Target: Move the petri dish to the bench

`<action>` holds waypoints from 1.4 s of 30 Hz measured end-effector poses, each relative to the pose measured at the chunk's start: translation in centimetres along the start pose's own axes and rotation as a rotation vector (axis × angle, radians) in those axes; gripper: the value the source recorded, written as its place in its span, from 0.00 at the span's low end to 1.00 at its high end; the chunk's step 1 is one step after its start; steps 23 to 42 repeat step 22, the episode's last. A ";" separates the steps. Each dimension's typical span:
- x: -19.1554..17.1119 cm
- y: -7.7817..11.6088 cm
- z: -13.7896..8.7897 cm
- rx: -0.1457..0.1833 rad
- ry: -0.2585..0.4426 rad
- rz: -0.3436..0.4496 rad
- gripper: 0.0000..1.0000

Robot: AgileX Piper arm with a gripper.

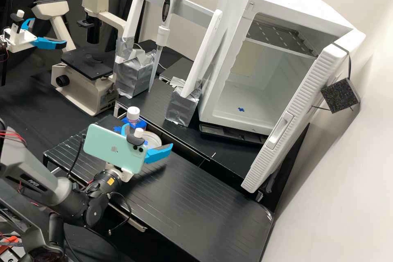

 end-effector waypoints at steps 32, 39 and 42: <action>2.7 -0.7 -4.0 0.132 0.091 0.257 1.00; 2.7 -0.7 -4.0 0.132 0.091 0.257 1.00; 2.7 -0.7 -4.0 0.132 0.091 0.257 1.00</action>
